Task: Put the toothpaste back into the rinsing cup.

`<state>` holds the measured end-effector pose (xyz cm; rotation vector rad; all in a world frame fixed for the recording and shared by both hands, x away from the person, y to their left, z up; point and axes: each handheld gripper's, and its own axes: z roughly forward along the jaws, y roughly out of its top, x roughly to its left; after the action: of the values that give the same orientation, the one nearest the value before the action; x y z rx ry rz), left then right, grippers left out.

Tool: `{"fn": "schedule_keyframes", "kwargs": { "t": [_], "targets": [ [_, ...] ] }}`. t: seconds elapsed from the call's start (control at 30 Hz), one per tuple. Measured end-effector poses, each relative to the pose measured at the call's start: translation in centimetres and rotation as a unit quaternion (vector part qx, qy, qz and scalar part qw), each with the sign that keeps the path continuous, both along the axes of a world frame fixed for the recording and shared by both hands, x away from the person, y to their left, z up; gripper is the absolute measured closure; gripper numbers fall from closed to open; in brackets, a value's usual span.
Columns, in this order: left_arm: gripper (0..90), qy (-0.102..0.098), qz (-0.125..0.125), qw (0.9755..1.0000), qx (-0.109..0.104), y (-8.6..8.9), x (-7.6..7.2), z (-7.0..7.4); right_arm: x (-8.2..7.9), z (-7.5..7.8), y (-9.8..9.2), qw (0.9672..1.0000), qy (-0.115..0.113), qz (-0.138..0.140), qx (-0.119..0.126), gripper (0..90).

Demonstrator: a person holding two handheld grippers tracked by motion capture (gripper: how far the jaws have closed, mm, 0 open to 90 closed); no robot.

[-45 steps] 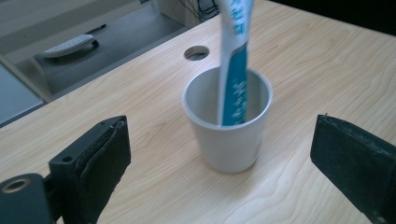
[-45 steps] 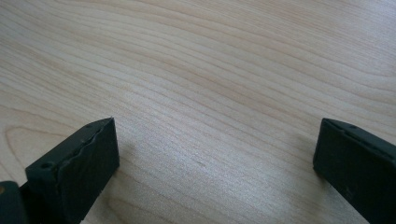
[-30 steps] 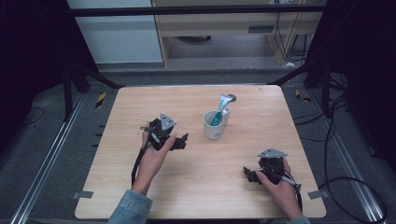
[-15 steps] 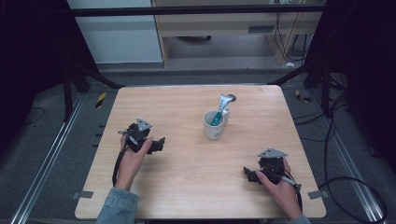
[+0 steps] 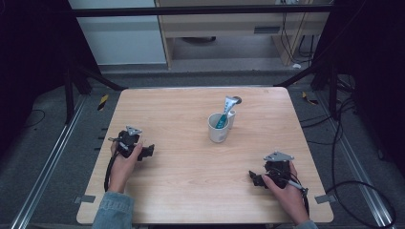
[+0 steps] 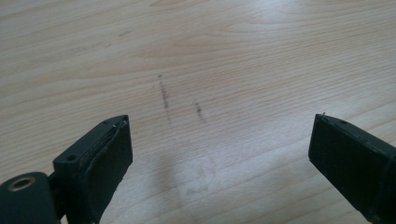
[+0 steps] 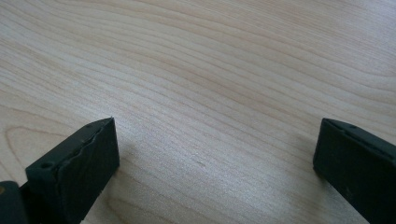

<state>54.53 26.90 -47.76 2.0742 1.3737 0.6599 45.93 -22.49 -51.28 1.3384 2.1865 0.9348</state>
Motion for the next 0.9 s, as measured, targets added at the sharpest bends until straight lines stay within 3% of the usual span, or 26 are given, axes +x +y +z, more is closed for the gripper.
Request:
{"fn": "schedule_keyframes", "kwargs": {
  "t": [0.33,0.8,0.9],
  "targets": [
    [6.0,0.01,0.02,0.9997,-0.004,1.7,0.3,-1.0,0.0,0.0,0.0,1.0,0.0,0.0,0.0,0.5],
    [6.0,0.014,0.028,0.9995,-0.007,2.4,0.6,-2.0,0.0,0.0,0.0,1.0,0.0,0.0,0.0,0.5],
    [5.6,0.008,0.021,0.9995,-0.021,2.3,0.7,-2.4,0.0,0.0,0.0,1.0,0.0,0.0,0.0,0.5]
  ]
}}
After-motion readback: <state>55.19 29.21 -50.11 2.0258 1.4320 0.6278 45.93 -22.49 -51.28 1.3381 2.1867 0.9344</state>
